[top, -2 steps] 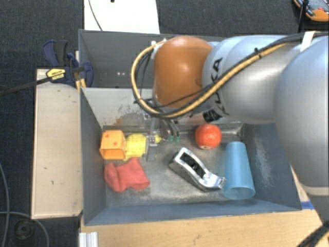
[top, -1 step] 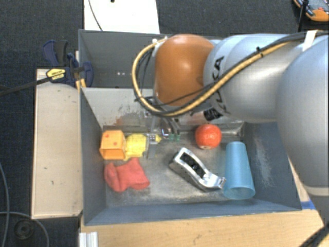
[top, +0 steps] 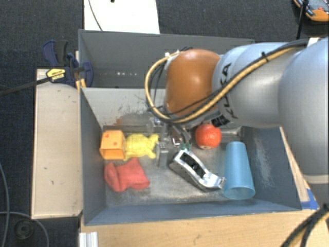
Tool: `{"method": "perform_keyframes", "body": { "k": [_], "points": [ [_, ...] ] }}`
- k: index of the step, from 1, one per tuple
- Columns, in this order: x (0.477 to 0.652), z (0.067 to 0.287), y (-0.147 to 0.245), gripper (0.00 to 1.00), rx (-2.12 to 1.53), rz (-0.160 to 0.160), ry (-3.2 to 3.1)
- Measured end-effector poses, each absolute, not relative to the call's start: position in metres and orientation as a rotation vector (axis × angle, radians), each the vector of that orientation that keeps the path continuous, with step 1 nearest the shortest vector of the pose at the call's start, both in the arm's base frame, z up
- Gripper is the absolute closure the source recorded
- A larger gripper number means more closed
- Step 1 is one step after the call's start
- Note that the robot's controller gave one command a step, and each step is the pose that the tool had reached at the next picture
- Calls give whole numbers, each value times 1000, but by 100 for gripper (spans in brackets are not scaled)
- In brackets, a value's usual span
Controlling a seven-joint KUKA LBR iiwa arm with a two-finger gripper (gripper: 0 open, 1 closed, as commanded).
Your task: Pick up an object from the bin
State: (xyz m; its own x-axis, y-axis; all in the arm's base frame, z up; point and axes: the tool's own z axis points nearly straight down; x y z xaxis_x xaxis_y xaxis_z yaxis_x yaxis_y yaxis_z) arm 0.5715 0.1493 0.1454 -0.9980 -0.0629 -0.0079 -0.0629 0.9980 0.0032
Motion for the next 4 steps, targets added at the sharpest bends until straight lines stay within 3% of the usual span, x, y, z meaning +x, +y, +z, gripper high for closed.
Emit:
{"method": "perform_keyframes", "body": {
  "k": [2,3,4],
  "points": [
    [566,140,90,0,263,-1,3129],
    [566,105,63,0,25,7,3135],
    [551,83,38,0,92,5,3137]
  ]
}}
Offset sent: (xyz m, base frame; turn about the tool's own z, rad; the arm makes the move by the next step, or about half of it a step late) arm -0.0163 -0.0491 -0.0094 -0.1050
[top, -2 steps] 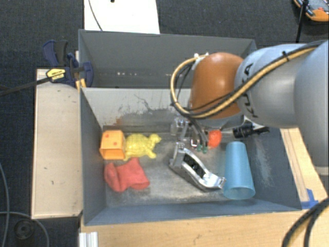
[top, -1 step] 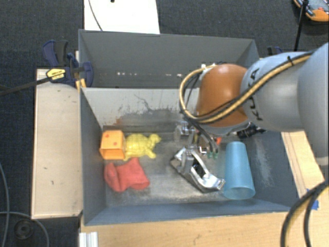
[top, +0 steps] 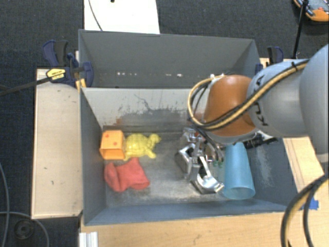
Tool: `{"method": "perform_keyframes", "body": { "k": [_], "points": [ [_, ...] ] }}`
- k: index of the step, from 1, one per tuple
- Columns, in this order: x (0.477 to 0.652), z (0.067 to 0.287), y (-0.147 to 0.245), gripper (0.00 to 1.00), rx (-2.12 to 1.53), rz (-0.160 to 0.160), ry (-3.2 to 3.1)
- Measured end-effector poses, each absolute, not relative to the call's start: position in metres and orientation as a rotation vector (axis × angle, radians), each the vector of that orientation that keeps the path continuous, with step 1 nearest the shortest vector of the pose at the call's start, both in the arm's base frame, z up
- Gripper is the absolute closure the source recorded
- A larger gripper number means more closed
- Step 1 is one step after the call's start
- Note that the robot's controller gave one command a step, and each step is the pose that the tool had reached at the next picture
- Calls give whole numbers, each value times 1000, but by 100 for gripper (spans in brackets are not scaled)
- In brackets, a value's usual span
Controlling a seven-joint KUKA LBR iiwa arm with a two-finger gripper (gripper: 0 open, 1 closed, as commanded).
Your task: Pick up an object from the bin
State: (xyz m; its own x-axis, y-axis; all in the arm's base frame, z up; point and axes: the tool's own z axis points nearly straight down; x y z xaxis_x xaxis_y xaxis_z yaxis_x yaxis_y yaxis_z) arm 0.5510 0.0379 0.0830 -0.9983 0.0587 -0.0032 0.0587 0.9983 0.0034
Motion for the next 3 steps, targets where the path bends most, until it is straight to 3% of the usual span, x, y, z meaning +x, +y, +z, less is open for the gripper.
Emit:
{"method": "perform_keyframes", "body": {
  "k": [1,2,3],
  "points": [
    [545,79,32,0,333,6,3112],
    [524,70,-8,100,-74,1,3141],
    [524,70,-8,100,-72,1,3142]
  ]
}}
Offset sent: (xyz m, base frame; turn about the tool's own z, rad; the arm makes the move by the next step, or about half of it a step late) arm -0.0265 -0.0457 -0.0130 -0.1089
